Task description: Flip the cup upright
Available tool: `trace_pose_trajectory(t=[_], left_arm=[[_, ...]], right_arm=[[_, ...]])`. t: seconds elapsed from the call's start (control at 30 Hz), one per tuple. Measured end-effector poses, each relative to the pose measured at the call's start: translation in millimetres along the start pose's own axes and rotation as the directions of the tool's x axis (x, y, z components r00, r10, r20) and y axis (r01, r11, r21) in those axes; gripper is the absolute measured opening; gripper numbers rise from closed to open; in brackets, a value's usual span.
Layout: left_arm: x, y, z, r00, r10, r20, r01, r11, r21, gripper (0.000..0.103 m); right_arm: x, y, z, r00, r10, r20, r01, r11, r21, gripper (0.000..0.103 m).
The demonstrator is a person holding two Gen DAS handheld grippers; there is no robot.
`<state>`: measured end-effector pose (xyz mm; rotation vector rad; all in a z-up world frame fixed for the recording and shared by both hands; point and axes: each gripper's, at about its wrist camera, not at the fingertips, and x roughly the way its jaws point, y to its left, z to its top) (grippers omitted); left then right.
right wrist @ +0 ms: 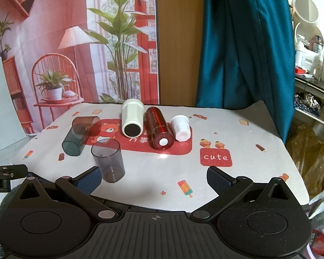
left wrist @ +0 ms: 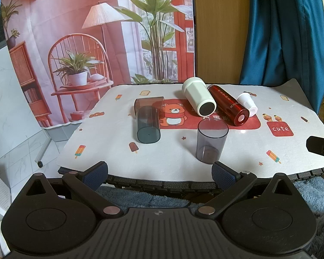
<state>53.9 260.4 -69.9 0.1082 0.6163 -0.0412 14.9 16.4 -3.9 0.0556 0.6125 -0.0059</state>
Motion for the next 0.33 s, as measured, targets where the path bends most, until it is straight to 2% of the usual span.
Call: trace_pose_trajectory(t=[0.33], left_arm=[[2.2, -0.1, -2.5, 1.0, -0.001, -0.004, 0.001, 1.0, -0.005, 0.103]], right_arm=[[-0.2, 0.0, 0.1, 1.0, 0.0, 0.0, 0.0, 1.0, 0.0, 0.103]])
